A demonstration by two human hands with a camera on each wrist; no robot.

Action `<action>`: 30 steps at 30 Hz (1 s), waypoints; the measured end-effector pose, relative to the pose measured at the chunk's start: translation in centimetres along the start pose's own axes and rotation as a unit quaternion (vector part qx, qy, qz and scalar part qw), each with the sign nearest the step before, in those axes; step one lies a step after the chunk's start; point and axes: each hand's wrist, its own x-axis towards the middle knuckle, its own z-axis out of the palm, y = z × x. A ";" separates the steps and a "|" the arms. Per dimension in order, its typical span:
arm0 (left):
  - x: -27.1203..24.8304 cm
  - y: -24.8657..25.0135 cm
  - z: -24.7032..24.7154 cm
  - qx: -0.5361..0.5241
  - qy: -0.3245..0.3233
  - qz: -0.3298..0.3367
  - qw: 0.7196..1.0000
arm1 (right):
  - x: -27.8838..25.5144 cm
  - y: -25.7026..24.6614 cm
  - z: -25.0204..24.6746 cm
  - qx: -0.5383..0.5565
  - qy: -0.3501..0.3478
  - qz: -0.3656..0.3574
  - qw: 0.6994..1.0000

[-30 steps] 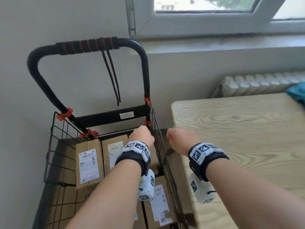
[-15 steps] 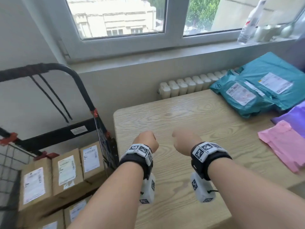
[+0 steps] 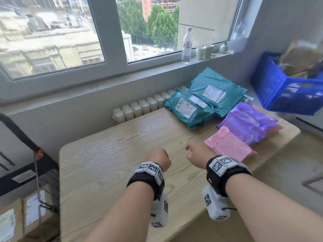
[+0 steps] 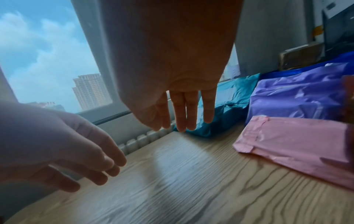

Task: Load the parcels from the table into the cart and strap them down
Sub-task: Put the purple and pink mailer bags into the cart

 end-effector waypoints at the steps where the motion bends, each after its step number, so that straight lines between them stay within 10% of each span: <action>1: 0.3 1.1 0.1 -0.001 0.004 0.004 1.000 | 0.0 0.9 -0.7 0.007 0.007 0.005 1.000; 30: 20.0 15.9 6.1 -0.192 -0.085 -0.022 0.977 | 15.0 20.6 -5.5 0.021 0.003 0.150 0.988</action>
